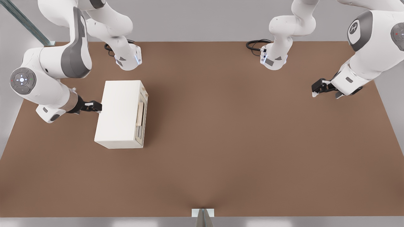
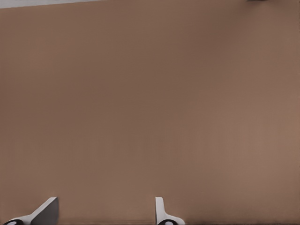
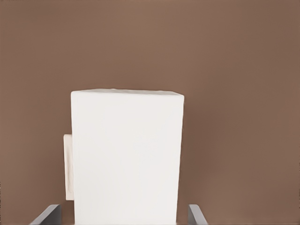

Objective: Keep left arm still and open the oven door with right arm

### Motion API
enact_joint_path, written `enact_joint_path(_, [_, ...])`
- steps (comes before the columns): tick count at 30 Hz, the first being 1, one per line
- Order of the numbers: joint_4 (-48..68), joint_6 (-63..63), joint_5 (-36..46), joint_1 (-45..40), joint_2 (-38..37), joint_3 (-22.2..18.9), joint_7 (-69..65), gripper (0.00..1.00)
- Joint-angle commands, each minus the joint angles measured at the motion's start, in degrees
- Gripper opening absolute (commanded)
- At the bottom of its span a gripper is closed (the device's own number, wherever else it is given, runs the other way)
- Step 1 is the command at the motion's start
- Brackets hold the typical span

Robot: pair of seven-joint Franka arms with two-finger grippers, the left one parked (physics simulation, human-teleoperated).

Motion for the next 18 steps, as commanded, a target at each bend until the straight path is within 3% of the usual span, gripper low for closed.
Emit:
enact_joint_path(1, [0.4,-1.3,0.3,0.1,0.0,0.0,2.9,1.0])
enact_joint_path(2, [0.8,-1.6,-1.0,0.4,1.3,0.5,2.1,1.0])
enact_joint_path(3, [1.1,-2.2,-4.6,2.7,3.9,3.6,2.5,1.0])
enact_joint_path(4, [5.7,-2.5,-5.9,5.4,8.7,5.9,10.2,0.77])
enact_joint_path(5, [11.2,-7.0,-6.8,12.1,13.3,6.2,16.2,0.22])
enact_joint_path(7, [14.0,-9.1,-11.5,19.6,16.7,5.7,20.7,0.21])
enact_joint_path(9, [19.8,-16.7,-24.6,29.8,24.6,5.2,25.8,0.21])
enact_joint_path(10, [21.1,-18.6,-26.6,31.6,26.3,5.4,30.6,0.21])
enact_joint_path(15, [20.2,-24.0,-40.1,33.4,30.9,4.7,35.5,0.21])
enact_joint_path(18, [20.3,-23.6,-42.0,33.4,32.6,3.1,37.6,0.21])
